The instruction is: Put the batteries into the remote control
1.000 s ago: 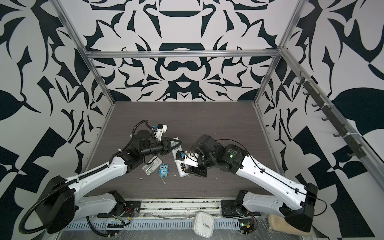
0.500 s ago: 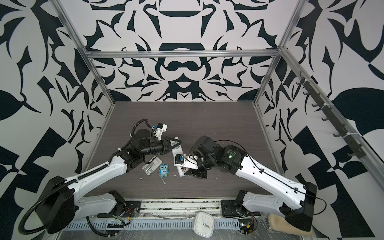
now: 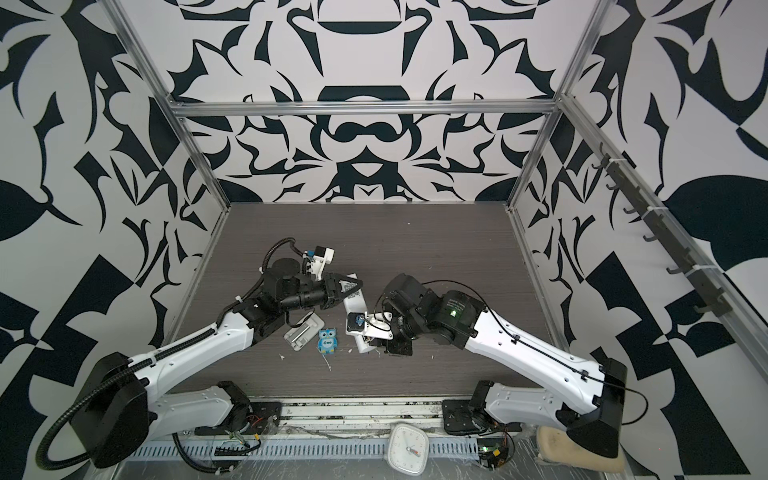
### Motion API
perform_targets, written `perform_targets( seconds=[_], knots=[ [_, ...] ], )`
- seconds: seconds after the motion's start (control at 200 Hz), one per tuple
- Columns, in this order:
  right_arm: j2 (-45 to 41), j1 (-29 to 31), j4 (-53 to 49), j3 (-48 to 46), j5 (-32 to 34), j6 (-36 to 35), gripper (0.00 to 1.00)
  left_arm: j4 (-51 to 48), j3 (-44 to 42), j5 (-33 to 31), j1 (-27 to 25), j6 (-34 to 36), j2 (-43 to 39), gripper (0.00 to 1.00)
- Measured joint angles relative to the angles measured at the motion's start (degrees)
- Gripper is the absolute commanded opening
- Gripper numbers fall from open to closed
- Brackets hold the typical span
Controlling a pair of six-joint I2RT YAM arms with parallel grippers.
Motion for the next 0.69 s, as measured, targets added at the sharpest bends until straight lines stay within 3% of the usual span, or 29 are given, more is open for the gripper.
perform_targets(
  seconds=[0.695],
  knots=[
    [1.22, 1.42, 5.01, -2.51, 7.69, 0.46, 0.10, -0.44, 0.00, -2.05, 0.76, 1.46, 0.02, 0.00]
  ],
)
